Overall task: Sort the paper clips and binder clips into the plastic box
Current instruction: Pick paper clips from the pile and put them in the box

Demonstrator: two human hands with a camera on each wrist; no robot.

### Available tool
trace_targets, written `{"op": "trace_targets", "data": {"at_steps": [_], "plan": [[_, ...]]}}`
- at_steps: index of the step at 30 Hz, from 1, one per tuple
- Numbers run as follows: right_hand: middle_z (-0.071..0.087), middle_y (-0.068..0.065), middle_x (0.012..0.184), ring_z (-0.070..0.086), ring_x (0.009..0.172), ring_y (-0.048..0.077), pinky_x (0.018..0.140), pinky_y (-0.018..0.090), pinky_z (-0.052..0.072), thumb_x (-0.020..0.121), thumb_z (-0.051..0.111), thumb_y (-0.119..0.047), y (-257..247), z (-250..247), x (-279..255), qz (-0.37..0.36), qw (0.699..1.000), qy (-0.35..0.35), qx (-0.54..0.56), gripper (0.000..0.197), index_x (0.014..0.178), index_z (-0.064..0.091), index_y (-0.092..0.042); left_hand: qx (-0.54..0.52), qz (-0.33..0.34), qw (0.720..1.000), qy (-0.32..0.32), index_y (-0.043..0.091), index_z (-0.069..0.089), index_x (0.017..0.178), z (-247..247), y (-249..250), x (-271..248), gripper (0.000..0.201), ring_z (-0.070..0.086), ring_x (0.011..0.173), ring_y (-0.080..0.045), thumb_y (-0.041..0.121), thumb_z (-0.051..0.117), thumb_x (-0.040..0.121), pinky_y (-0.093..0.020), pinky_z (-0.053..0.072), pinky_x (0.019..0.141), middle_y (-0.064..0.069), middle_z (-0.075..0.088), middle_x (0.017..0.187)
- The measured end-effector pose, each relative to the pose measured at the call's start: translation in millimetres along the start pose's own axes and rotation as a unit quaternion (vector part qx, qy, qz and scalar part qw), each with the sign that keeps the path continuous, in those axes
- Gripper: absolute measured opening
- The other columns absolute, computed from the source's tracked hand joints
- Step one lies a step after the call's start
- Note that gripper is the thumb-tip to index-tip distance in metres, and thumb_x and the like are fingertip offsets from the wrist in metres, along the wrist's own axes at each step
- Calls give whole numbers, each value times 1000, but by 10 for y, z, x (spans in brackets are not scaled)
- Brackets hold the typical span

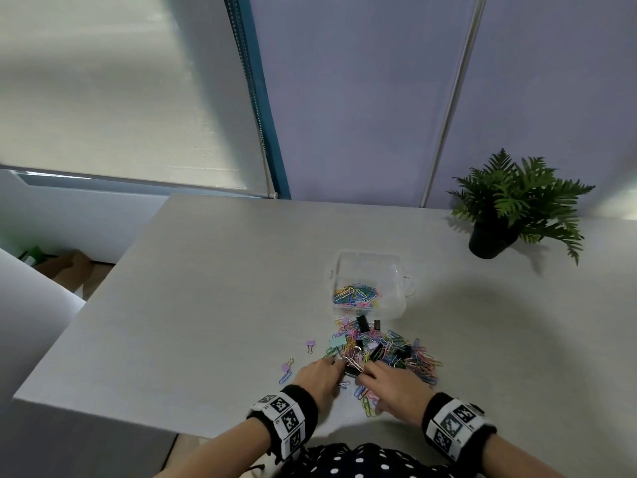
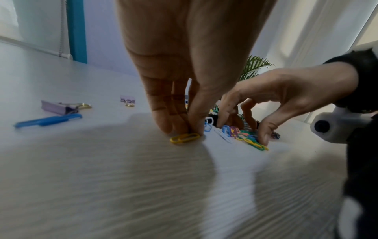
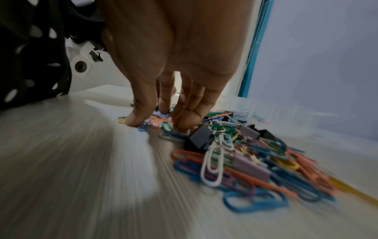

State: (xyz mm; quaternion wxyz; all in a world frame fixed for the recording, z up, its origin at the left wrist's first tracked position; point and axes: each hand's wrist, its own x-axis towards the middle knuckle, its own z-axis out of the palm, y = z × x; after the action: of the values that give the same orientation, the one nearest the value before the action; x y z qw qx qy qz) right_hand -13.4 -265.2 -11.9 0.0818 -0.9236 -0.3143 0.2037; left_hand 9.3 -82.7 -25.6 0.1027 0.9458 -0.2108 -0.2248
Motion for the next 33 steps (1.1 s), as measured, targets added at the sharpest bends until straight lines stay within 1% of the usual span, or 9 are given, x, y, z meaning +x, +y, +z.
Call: {"op": "trace_targets", "data": {"at_steps": [3, 10, 13, 17, 19, 22, 28, 31, 33], "plan": [[45, 9, 119, 43, 107, 24, 72, 38, 48, 85, 56, -8, 15, 54, 34, 5, 1000, 23, 10, 32, 115, 45, -9, -7, -4, 1000, 14, 12, 43, 104, 9, -5, -13, 21, 51, 82, -21, 7, 51, 86, -33, 47, 76, -7, 55, 108], [53, 7, 106, 48, 100, 22, 61, 36, 45, 85, 55, -11, 137, 191, 54, -8, 996, 82, 36, 8, 92, 53, -10, 20, -8, 999, 27, 12, 50, 112, 26, -6, 21, 23, 56, 102, -24, 12, 52, 88, -36, 50, 86, -6, 51, 117], [51, -4, 97, 45, 93, 10, 65, 23, 39, 82, 60, -21, 210, 166, 53, 17, 986, 100, 130, 9, 85, 56, -15, 35, -8, 999, 16, 12, 49, 116, 13, -12, 32, 26, 53, 107, -24, 15, 52, 90, -39, 51, 89, -6, 49, 121], [54, -15, 74, 50, 70, -3, 67, 15, 41, 75, 71, -16, 286, 17, 9, 75, 925, 135, 346, 17, 70, 57, -21, 61, -1, 998, 1, 14, 48, 115, -10, -72, 2, 25, 52, 110, -24, 18, 49, 90, -43, 50, 87, -5, 51, 118], [62, -9, 66, 57, 63, -1, 65, 16, 46, 74, 73, -10, 320, -40, -30, 102, 880, 149, 439, 21, 67, 58, -23, 60, -6, 998, -15, 14, 46, 113, -32, -109, -20, 23, 55, 105, -25, 18, 46, 90, -45, 50, 87, -5, 53, 114], [68, 1, 64, 62, 58, 9, 56, 19, 50, 76, 71, -3, 368, -110, -74, 138, 816, 149, 541, 10, 75, 63, -9, 35, -1, 999, -31, 12, 46, 109, -144, -107, -32, 17, 58, 97, -25, 18, 44, 93, -41, 51, 86, -5, 55, 105], [67, 13, 74, 67, 61, 18, 59, 23, 56, 78, 65, 4, 503, -340, 46, 170, 730, 215, 626, 6, 80, 61, 1, -110, 16, 994, 1, 4, 53, 116, -732, 5, 298, 25, 62, 100, -23, 8, 49, 93, -29, 48, 88, -14, 63, 111], [69, 12, 76, 68, 64, 19, 63, 25, 58, 78, 64, 4, 645, -544, 238, 191, 704, 289, 620, 7, 80, 63, -2, -187, -13, 981, 42, 2, 56, 110, -970, 45, 633, 20, 65, 88, -21, 7, 50, 92, -20, 50, 80, -16, 65, 109], [68, 13, 76, 67, 66, 22, 68, 29, 59, 77, 66, 3, 735, -707, 388, 194, 709, 323, 596, 7, 81, 62, 0, -203, -31, 977, 63, 0, 58, 102, -1099, 57, 850, 14, 66, 87, -24, 6, 53, 90, -26, 54, 80, -19, 67, 104]]}}
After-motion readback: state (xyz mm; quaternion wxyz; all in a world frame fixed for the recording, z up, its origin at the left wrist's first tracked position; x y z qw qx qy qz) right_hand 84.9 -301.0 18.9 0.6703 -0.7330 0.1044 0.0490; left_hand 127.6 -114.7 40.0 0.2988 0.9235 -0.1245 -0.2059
